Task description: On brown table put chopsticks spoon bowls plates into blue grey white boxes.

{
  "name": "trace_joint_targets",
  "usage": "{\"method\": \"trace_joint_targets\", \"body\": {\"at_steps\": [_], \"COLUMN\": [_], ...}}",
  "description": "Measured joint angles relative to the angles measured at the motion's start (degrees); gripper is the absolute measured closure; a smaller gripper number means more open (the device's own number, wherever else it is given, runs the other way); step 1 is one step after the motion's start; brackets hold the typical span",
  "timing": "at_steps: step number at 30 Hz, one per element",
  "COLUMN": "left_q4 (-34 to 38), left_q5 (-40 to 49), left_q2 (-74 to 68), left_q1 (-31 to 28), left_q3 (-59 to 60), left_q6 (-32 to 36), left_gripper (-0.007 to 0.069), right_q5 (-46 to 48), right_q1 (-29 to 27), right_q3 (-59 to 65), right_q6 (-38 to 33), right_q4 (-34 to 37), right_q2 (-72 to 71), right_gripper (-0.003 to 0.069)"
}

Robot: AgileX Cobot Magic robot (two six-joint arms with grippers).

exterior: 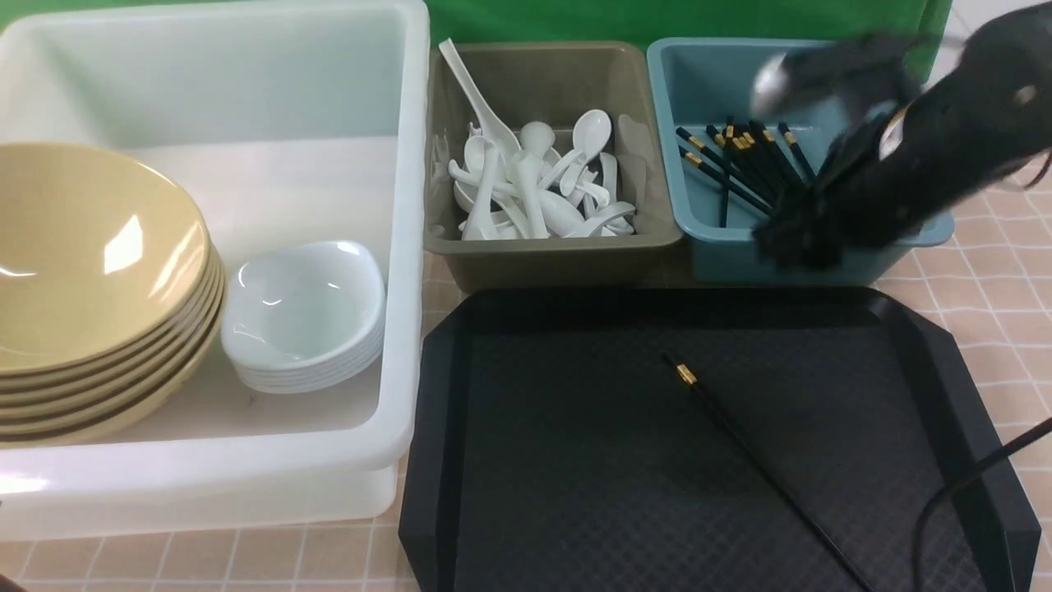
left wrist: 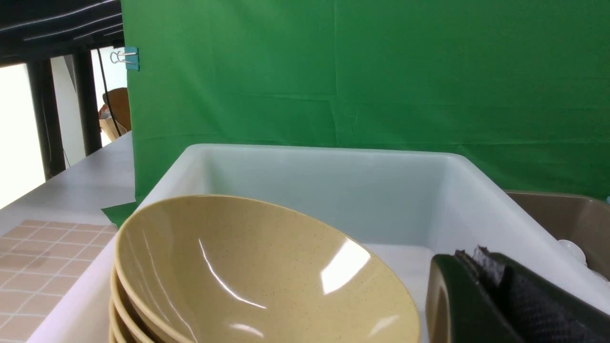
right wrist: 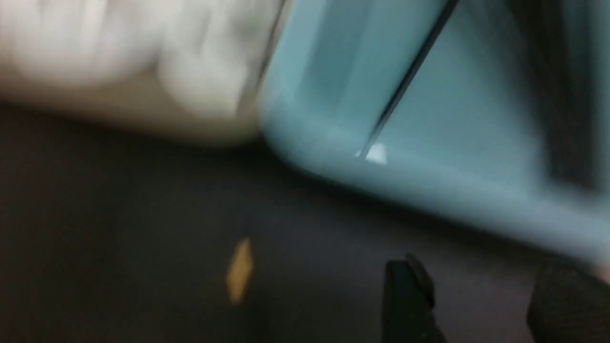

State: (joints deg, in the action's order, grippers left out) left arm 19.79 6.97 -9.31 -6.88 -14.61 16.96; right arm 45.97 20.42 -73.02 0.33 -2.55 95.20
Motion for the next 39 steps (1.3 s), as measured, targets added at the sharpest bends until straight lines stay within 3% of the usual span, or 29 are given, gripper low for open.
{"method": "trace_joint_targets", "body": {"at_steps": [3,6,12,16,27,32,35,39], "left_q4": [0.0,0.0,0.0,0.0,0.0,0.0,0.0,0.0], "left_q5": [0.1,0.2,0.2,0.0,-0.5,-0.5,-0.9,-1.0], "left_q2": [0.0,0.0,0.0,0.0,0.0,0.0,0.0,0.0], "left_q1": [0.0,0.0,0.0,0.0,0.0,0.0,0.0,0.0], "left_q3": [0.0,0.0,0.0,0.0,0.0,0.0,0.0,0.0], "left_q6": [0.0,0.0,0.0,0.0,0.0,0.1,0.1,0.1], "left_gripper": [0.0623,0.0623,0.0623,0.0623,0.0623,0.0623,0.0623,0.0623], "right_q5": [1.7,-1.4,-4.0,-4.5,-3.5,-17.1,-37.9,-53.2], "right_q1": [5.8,7.9,8.0,8.0,8.0,7.3,4.0,-0.5], "right_q3": [4.3,6.4,6.8,6.8,3.1,1.5,1.1,1.1], "right_q6": [-2.3,-2.5,-2.5,-5.4,-8.6,-9.2,-9.3,-6.1], "right_q4": [0.3,0.4,0.1,3.0,4.5,3.6,2.5,2.5], "right_q2": [2.4,5.4,10.5,11.3,2.0,-6.6,-8.4,-4.7], "right_gripper": [0.035,0.0399,0.0483,0.0584,0.0584,0.0584,0.0584,0.0578]}}
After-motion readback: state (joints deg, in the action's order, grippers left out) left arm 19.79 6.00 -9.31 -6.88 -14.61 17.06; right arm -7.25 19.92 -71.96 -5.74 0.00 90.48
